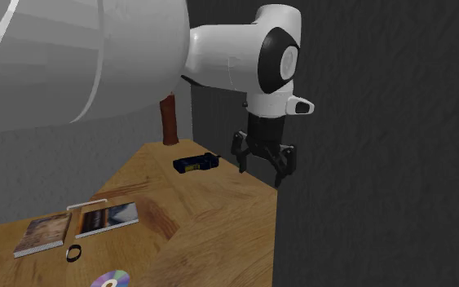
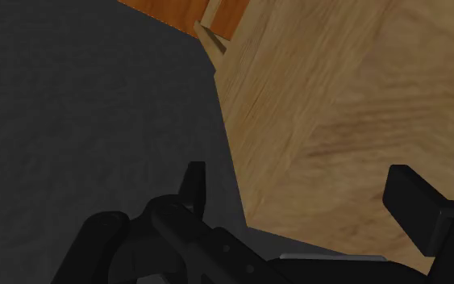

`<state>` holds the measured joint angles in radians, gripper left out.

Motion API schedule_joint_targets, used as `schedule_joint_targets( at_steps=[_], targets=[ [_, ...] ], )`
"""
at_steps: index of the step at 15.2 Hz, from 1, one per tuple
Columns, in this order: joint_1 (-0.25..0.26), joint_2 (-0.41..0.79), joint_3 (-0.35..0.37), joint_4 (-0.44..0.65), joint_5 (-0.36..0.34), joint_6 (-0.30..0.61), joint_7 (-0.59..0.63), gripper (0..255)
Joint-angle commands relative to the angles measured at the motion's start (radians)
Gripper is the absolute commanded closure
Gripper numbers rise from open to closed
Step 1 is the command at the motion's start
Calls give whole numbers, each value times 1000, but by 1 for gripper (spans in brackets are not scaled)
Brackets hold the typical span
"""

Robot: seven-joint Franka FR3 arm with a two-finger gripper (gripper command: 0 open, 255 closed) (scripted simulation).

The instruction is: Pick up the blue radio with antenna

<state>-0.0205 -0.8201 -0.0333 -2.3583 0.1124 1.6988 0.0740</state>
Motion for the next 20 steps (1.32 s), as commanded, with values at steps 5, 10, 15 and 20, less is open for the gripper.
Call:
schedule_joint_targets(
  at_steps=[5,10,15,20],
  targets=[
    [7,98,99,65,38,28,136,0],
    [4,249,215,182,58,54,304,0],
    [-7,426,322,338,42,64,478,0],
    [-11,633,418,535,-21,49,662,0]
  ],
)
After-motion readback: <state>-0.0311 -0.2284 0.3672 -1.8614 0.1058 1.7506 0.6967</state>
